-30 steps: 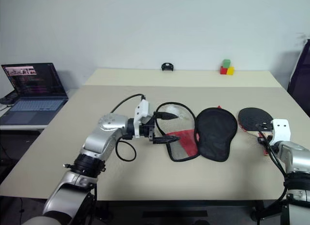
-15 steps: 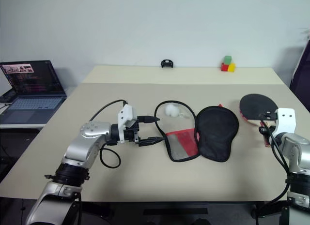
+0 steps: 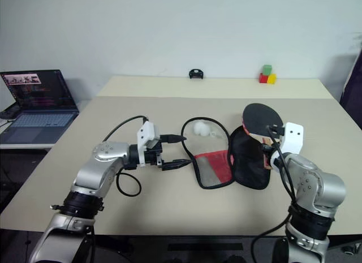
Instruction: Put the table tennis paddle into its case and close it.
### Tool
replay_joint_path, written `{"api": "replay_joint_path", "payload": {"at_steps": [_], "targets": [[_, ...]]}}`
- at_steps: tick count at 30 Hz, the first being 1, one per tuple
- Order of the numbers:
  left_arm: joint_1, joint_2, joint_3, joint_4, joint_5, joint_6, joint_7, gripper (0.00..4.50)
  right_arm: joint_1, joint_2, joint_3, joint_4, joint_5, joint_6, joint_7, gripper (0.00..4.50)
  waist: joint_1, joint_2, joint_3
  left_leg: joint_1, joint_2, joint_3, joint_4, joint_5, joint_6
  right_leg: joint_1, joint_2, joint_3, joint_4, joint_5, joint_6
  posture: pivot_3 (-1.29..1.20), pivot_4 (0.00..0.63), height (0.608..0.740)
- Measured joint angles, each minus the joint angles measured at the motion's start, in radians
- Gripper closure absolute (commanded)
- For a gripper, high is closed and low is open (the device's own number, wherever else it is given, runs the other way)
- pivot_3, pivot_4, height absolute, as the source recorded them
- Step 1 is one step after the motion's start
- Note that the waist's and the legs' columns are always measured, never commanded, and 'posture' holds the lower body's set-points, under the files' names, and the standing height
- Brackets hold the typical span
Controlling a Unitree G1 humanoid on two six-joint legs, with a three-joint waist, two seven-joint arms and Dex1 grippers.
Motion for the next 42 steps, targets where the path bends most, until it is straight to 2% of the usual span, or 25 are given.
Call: {"api": "replay_joint_path", "payload": {"at_steps": [3,5,21,32,39,42], "targets": [[0.0,-0.001,0.0,0.0,0.0,0.001,0.0,0.0,-0.01,0.111,0.001,-0.049,-0.022,0.044,-0.055,3.39,-0.004,0.0,0.0,0.0,0.0,0.001,-0.001,0.0,0.0,-0.002,0.0,0.001,0.001,0.0,0.0,0.0,0.15,0.74],[0.0,-0.001,0.0,0.0,0.0,0.001,0.0,0.0,-0.01,0.132,0.007,-0.05,-0.038,0.062,-0.071,3.39,-0.004,0.0,0.0,-0.001,-0.001,0.001,-0.001,0.0,0.0,-0.003,0.0,0.002,0.002,0.0,0.0,0.0,0.15,0.74],[0.0,-0.001,0.0,-0.001,0.0,0.0,0.002,0.0,0.116,0.149,0.128,-0.019,-0.122,-0.036,-0.084,3.39,-0.007,0.0,0.0,-0.001,-0.001,0.005,0.0,0.0,0.0,-0.008,0.001,0.002,0.008,0.0,0.0,0.0,0.15,0.74],[0.001,-0.001,0.0,-0.003,0.0,-0.002,0.002,0.0,0.122,0.198,0.133,0.043,-0.156,-0.085,-0.101,3.39,-0.007,0.0,0.0,-0.001,0.0,0.005,0.0,0.0,0.0,-0.008,0.001,0.002,0.009,0.0,0.0,0.0,0.15,0.74],[0.001,-0.001,0.0,-0.005,0.0,-0.002,0.002,0.0,0.121,0.227,0.139,0.042,-0.166,-0.108,-0.12,1.1,-0.007,0.0,0.0,-0.001,0.0,0.005,0.0,0.0,0.0,-0.008,0.001,0.002,0.009,0.0,-0.001,0.0,0.15,0.74],[0.001,-0.002,0.0,-0.005,0.0,-0.002,0.002,0.0,0.121,0.22,0.17,0.033,-0.168,-0.119,-0.115,1.1,-0.008,0.0,0.0,0.0,0.0,0.005,0.0,0.0,0.0,-0.008,0.001,0.002,0.01,0.0,-0.001,0.0,0.15,0.74]]}}
